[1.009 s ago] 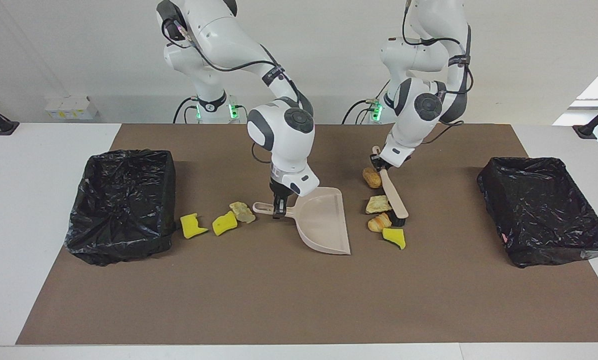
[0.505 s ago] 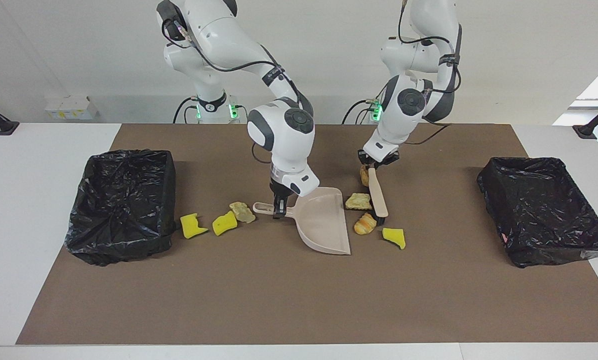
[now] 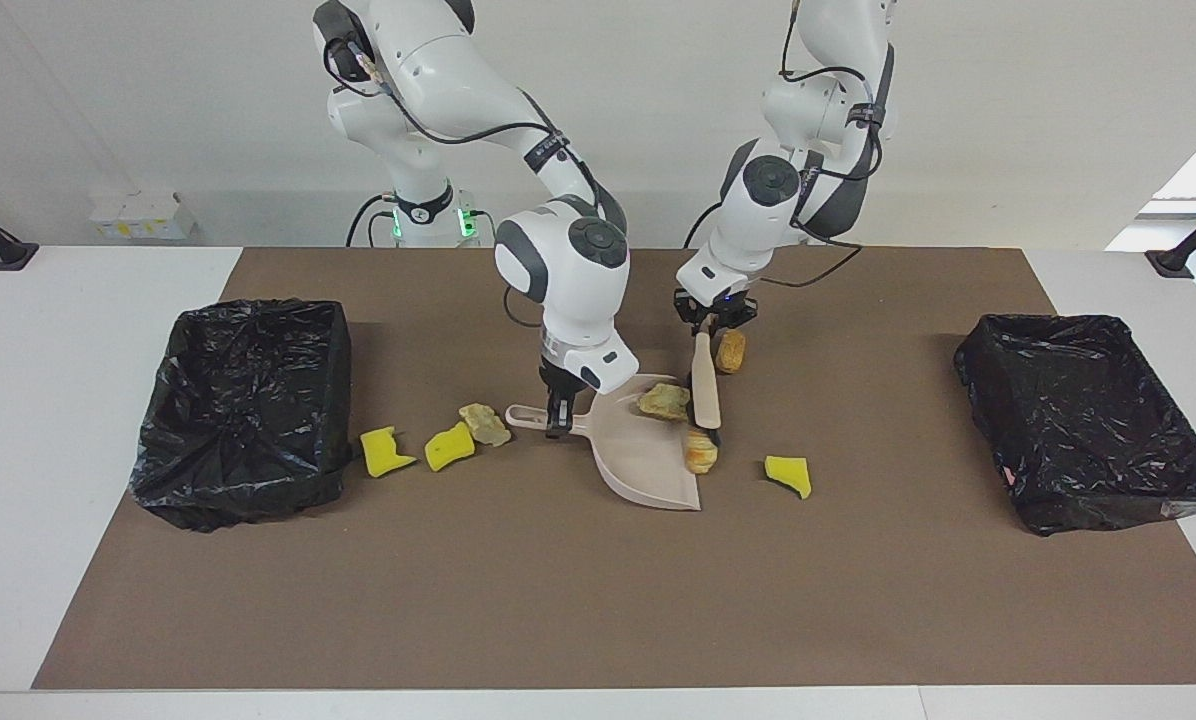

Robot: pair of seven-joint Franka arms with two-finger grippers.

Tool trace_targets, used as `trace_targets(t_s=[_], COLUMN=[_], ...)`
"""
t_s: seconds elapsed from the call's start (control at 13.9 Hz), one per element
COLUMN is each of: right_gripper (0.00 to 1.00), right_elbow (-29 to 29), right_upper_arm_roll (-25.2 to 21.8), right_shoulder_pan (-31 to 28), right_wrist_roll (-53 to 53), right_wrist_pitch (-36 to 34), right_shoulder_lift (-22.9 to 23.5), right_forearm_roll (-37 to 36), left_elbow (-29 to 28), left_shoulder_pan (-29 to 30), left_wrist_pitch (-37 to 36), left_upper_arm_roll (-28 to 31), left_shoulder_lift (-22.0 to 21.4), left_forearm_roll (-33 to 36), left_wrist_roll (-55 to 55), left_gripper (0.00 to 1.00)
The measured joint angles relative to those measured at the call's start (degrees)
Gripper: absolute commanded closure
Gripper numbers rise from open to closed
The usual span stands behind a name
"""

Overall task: Sweep and dump trash in bin
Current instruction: 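Brush the bread chunks into the dustpan with the left gripper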

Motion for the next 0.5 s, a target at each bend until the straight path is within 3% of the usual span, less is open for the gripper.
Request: trace_targets(t_s=[0.22,0.5], right_gripper=[1.0,1.0], right_elbow=[-0.05,-0.31], right_upper_arm_roll=[0.0,0.0], right_shoulder_pan=[-0.02,-0.02], right_wrist_roll=[0.0,-0.15], right_wrist_pitch=[0.0,-0.27], right_shoulder_lift=[0.09,0.1], right_forearm_roll=[0.0,0.0], left_elbow=[1.88,2.28], left_shoulder_pan=[0.01,0.09], left_wrist_pitch=[-10.71,-27.35], left_upper_arm_roll=[0.23,0.56], left_shoulder_lift=[-0.99,-6.03], left_forearm_roll=[-0.07,-0.14], left_wrist_roll=[-1.0,-10.84], left_gripper=[1.0,1.0])
